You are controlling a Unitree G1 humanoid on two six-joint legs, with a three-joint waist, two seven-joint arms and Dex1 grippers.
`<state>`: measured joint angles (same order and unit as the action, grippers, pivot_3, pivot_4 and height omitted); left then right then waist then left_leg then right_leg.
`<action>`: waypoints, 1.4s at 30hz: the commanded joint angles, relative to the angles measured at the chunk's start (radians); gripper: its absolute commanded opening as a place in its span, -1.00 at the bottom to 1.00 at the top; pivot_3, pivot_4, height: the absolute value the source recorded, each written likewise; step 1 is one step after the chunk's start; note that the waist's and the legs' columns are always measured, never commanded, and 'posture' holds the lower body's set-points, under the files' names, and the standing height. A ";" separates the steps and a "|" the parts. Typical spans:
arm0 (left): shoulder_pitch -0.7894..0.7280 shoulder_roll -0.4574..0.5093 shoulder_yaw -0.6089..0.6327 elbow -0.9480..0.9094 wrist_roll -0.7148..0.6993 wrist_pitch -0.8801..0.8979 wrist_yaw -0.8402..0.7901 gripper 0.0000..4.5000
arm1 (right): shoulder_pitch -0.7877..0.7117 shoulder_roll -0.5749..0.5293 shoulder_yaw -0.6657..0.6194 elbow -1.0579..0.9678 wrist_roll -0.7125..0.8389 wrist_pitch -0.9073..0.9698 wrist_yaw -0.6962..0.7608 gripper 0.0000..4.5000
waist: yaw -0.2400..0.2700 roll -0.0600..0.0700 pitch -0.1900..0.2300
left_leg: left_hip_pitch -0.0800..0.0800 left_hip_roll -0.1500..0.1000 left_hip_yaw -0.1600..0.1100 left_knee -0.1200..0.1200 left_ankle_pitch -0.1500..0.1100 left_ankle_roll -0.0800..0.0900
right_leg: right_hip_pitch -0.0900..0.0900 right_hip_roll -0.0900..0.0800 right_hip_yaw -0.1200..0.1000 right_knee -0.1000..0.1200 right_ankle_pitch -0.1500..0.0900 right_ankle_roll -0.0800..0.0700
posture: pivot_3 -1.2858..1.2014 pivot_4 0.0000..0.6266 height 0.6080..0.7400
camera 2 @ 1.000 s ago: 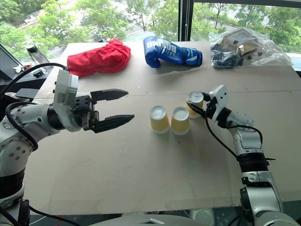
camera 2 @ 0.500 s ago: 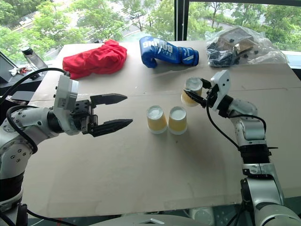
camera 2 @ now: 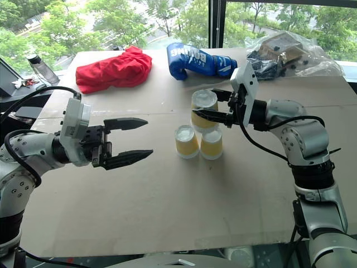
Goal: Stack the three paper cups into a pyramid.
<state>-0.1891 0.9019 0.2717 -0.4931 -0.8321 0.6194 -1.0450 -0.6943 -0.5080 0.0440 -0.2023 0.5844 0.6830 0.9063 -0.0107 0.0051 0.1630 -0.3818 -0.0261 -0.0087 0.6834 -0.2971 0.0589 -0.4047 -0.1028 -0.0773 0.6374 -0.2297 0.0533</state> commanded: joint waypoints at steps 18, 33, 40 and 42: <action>0.031 0.018 0.035 -0.024 0.014 -0.033 -0.014 1.00 | 0.012 0.016 0.041 -0.046 -0.007 -0.012 0.001 0.00 | 0.000 0.000 0.000 | -0.001 0.000 0.000 0.000 0.000 0.000 | -0.002 0.000 0.000 0.000 0.000 0.000 | 0.03 -0.52 0.96; 0.024 0.024 0.035 -0.016 0.011 -0.027 -0.013 1.00 | 0.019 0.007 0.037 -0.045 -0.007 0.002 0.015 0.98 | 0.000 0.000 0.000 | -0.002 0.000 0.000 0.000 0.000 0.000 | -0.002 0.001 0.000 0.000 0.000 0.000 | 0.03 -0.52 0.96; 0.038 0.021 0.037 -0.013 0.015 -0.032 -0.019 1.00 | 0.036 -0.048 -0.018 -0.059 0.009 -0.006 0.029 0.98 | 0.001 0.000 0.000 | -0.002 0.000 0.000 0.000 0.000 0.000 | -0.002 0.000 0.000 0.000 0.000 0.000 | 0.03 -0.52 0.96; 0.053 0.020 0.044 -0.015 0.017 -0.036 -0.022 1.00 | 0.053 -0.084 -0.057 -0.078 0.037 0.004 0.046 0.98 | 0.003 0.000 0.000 | -0.002 0.000 0.000 0.000 0.000 0.000 | -0.002 0.000 0.000 0.000 0.000 0.000 | 0.03 -0.52 0.96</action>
<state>-0.1458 0.9132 0.2745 -0.4932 -0.8089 0.5996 -1.0628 -0.6413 -0.5598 0.0574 -0.2223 0.5835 0.6937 0.9334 -0.0081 0.0048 0.1631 -0.3840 -0.0263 -0.0086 0.6830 -0.2971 0.0589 -0.4070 -0.1026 -0.0770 0.6374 -0.2297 0.0534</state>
